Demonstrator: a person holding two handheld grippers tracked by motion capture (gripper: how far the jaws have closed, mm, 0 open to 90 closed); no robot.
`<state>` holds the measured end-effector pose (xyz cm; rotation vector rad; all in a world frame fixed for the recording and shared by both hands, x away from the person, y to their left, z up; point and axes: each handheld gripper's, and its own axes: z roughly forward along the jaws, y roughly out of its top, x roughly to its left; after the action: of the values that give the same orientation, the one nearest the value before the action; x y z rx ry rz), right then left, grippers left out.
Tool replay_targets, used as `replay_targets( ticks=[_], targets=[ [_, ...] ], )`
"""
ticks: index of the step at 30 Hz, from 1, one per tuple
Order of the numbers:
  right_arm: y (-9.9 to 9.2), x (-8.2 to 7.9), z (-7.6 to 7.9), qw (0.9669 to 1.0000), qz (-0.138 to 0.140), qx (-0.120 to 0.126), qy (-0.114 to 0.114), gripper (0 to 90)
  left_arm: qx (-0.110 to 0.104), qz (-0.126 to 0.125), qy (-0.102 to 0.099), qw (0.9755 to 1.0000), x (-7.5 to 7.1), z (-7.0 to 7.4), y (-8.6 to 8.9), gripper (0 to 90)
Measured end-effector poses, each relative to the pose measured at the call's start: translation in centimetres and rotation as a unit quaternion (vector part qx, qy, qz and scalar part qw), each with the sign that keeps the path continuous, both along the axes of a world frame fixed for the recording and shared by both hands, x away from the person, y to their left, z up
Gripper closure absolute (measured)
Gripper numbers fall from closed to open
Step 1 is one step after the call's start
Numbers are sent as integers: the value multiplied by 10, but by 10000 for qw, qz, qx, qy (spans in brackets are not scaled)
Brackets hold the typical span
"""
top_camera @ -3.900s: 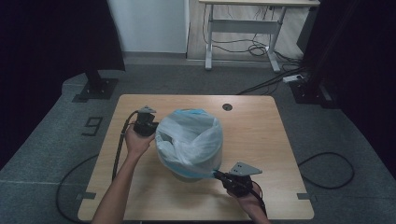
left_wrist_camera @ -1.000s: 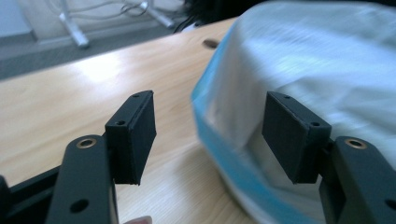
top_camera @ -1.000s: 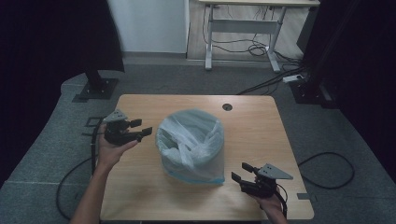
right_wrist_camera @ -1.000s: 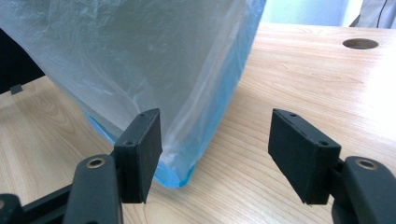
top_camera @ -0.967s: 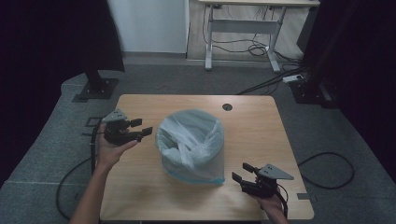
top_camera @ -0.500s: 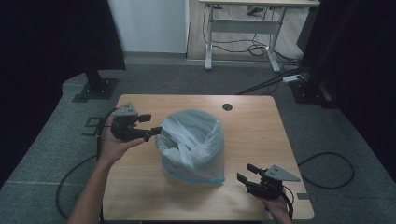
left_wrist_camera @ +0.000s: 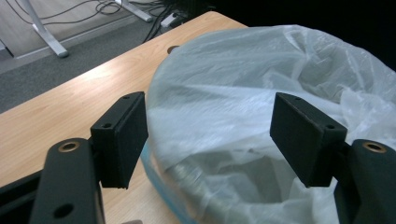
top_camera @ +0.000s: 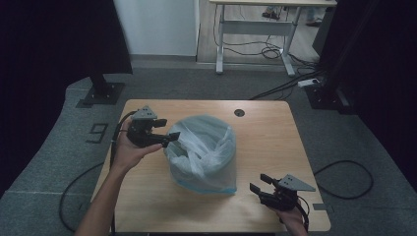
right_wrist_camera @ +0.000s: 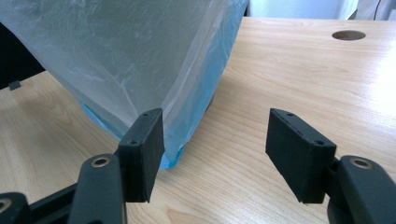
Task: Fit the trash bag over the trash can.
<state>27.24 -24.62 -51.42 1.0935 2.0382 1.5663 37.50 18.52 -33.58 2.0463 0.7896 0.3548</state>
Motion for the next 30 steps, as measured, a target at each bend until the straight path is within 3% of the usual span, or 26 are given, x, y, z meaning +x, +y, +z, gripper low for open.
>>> replay_targets(
  ticks=[8,17,21,24,30],
  targets=[
    [4,0,-3,9999,71,-61,44,367,289,-187,289,9990,13,6,-36,274],
    [7,-2,-4,9994,242,-235,28,370,904,-294,599,9937,36,-3,-84,300],
    [6,-2,-5,9995,216,-235,31,371,1181,-330,800,9892,44,-12,-99,308],
    [5,-2,-5,9995,196,-227,32,375,1519,-281,961,9833,49,-16,-110,323],
    [6,-3,-4,9993,193,-324,4,380,1689,-303,1280,9768,56,-23,-120,326]
  ],
)
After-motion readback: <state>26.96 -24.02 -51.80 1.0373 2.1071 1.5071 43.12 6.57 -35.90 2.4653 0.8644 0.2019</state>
